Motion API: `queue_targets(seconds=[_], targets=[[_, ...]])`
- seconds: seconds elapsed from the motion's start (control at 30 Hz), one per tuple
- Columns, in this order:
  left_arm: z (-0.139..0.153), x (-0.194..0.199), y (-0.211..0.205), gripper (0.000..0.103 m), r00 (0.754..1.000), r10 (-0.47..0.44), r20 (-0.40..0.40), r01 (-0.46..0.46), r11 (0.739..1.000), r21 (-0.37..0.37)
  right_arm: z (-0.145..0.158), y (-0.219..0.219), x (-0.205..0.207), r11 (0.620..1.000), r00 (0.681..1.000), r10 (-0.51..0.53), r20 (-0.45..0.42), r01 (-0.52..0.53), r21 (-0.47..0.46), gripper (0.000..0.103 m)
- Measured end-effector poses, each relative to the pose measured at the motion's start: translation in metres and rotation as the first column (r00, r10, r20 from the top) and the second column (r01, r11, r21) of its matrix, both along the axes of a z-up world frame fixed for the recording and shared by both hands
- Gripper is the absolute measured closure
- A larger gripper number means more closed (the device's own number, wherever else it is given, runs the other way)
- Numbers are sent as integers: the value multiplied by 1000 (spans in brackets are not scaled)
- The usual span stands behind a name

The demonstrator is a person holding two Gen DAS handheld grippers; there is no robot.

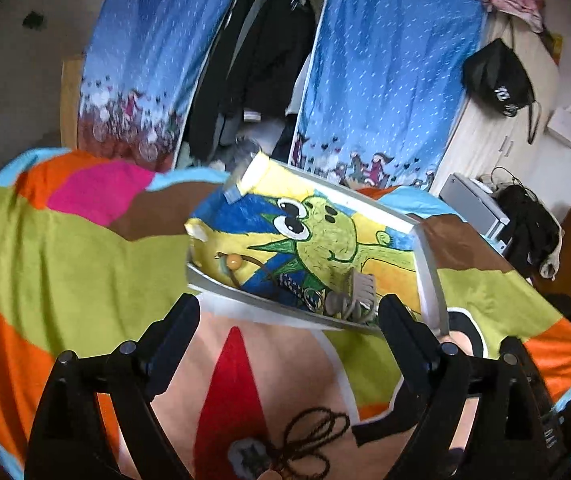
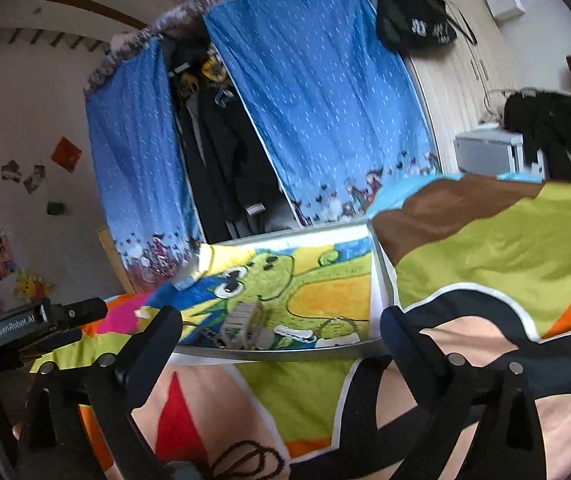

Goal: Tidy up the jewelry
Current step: 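Open both tools to drop the white clip and silver rings into the tray, then move both tools back over the blue watch and black bead necklace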

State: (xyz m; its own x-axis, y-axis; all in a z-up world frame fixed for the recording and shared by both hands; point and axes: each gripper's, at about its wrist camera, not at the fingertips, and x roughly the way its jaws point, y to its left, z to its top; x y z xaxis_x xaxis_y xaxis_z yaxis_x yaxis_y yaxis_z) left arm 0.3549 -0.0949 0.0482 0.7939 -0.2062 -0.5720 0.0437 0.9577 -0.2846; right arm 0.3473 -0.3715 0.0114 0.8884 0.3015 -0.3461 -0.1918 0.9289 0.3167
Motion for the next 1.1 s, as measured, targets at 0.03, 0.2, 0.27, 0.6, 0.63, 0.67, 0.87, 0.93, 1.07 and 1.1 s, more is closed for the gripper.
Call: queue_targets(seconds=[0.03,0.2,0.27,0.6,0.63,0.67,0.87,0.93,1.07,1.1], targets=[[4,-13,-1,15,1000,-4,22,4,1000,21,5,1,-11,1000,1000,3,18,-2,-9,0],[15,-62,-4,15,995,-26,97,18,996,90,15,8,-58,999,997,10,79,-6,-51,0],[16,-81,-3,15,993,-34,114,22,994,105,15,11,-78,997,996,13,88,-6,-80,0],[-6,-153,26,15,995,-20,95,11,996,90,13,35,-150,985,995,41,91,-25,-168,0],[-8,-160,29,15,996,-19,90,10,996,90,12,39,-154,984,996,38,87,-22,-179,0],[-12,-166,31,15,997,-17,81,10,996,90,11,43,-159,981,996,33,82,-16,-193,0],[-40,-188,42,15,999,-29,17,27,994,107,0,59,-167,960,998,-20,63,37,-278,0],[-51,-190,45,15,999,-40,-6,41,993,113,-5,61,-163,955,999,-33,34,41,-293,0],[-72,-193,50,15,997,-51,-53,57,991,120,-22,59,-143,953,995,-56,-84,29,-303,0],[-78,-192,51,15,996,-52,-71,60,991,119,-27,57,-140,954,992,-61,-110,25,-298,0]])
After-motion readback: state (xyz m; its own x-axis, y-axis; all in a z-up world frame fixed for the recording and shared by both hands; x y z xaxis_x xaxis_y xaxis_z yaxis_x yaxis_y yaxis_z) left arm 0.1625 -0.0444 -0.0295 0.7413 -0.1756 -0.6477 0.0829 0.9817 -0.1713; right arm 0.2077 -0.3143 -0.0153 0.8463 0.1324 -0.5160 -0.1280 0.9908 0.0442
